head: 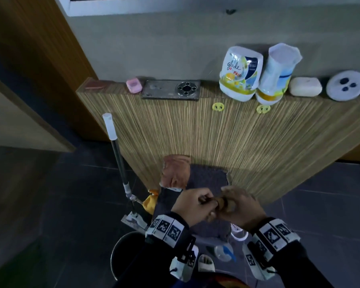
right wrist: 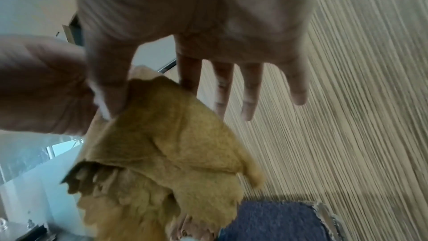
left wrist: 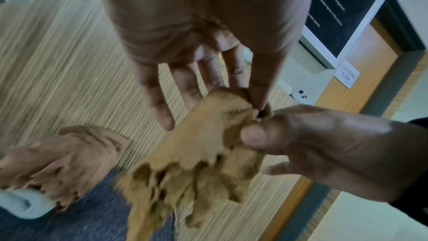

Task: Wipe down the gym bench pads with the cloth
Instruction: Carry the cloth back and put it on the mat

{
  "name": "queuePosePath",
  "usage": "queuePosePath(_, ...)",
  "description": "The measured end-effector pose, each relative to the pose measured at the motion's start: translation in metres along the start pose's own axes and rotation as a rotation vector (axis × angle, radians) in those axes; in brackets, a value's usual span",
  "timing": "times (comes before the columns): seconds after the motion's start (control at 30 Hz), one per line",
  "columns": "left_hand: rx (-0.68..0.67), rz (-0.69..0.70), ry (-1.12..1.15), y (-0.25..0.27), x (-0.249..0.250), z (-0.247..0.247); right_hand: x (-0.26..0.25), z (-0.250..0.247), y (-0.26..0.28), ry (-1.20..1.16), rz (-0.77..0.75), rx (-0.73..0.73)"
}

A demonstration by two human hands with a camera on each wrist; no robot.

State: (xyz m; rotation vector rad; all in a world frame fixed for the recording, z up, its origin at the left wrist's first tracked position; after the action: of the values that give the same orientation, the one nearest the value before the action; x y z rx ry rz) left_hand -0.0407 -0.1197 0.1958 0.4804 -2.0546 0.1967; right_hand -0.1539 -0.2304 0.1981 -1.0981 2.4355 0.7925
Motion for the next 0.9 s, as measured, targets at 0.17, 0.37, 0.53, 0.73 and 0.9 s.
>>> queuePosePath(0.17,-0.078,0.007,0.004,-0.019,-0.006,-0.020,-0.001,-0.006,-0.010,-0.137,-0.116,0.111)
queuePosePath(0.37,-0.092,0.012,0.008,-0.031,-0.015,-0.054,-0.012,-0.016,-0.013,-0.349,-0.177,0.148)
queuePosePath(0.53,-0.064,0.112,-0.018,-0.041,-0.015,-0.073,-0.022,-0.020,-0.020,-0.423,-0.197,0.081)
queuePosePath(0.73,-0.063,0.268,-0.104,-0.044,-0.006,-0.079,-0.028,-0.029,-0.018,-0.419,-0.220,0.264)
queuePosePath(0.9,-0.063,0.311,-0.232,-0.042,-0.008,-0.081,-0.030,-0.032,-0.018,-0.317,-0.202,0.352)
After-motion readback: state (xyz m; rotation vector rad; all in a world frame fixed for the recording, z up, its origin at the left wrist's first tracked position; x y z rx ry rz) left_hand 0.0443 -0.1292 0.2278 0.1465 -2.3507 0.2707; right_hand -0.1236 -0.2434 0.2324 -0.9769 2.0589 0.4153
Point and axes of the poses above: each hand's wrist, its own y-axis away from the middle knuckle, its own z-axis out of the palm, x = y × z, the point moved 4 cm from there along -y, towards the middle knuckle, and after that the axes turned 8 degrees about z, right-handed, at the moved point
